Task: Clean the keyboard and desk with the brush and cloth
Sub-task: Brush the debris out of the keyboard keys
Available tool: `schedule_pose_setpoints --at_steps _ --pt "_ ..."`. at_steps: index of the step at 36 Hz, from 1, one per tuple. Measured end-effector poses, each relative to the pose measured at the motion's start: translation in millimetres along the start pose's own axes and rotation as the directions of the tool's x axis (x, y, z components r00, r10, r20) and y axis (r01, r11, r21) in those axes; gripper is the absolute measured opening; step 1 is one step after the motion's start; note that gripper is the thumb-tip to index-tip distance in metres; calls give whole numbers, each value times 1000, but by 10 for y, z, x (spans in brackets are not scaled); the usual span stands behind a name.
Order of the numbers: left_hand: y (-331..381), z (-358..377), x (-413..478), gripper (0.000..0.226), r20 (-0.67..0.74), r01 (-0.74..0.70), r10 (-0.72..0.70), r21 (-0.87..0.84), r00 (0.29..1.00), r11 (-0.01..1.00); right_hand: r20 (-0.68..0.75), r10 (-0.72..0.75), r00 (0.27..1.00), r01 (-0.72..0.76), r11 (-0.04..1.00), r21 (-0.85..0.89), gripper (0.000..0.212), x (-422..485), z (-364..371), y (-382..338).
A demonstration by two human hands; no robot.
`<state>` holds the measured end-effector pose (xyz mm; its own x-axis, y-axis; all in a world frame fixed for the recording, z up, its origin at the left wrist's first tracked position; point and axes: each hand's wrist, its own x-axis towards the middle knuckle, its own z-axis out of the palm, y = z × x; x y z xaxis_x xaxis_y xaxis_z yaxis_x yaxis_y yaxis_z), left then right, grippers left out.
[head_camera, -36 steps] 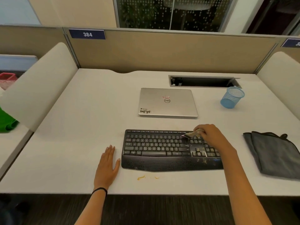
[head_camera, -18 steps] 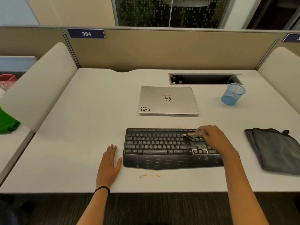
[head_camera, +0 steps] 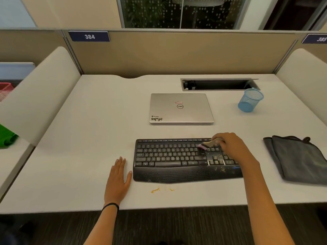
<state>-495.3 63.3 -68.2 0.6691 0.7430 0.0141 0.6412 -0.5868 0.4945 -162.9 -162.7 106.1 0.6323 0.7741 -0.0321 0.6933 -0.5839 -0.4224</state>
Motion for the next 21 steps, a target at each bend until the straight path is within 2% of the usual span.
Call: schedule_pose_setpoints --at_steps 3,10,16,21 --pt "7 -9 -4 78 -2 -2 2 -5 1000 1000 -68 7 998 -7 1000 -2 22 5 23 4" --pt "16 -16 -8 79 3 -3 3 -9 1000 1000 102 69 992 -66 997 -34 21 1 5 13" --pt "20 -23 -8 79 0 -4 4 -12 1000 1000 67 70 995 -65 995 -73 23 34 -54 -8" --pt "26 -24 -11 80 -3 -1 1 -14 1000 1000 148 87 985 -74 993 -88 21 7 -35 4"
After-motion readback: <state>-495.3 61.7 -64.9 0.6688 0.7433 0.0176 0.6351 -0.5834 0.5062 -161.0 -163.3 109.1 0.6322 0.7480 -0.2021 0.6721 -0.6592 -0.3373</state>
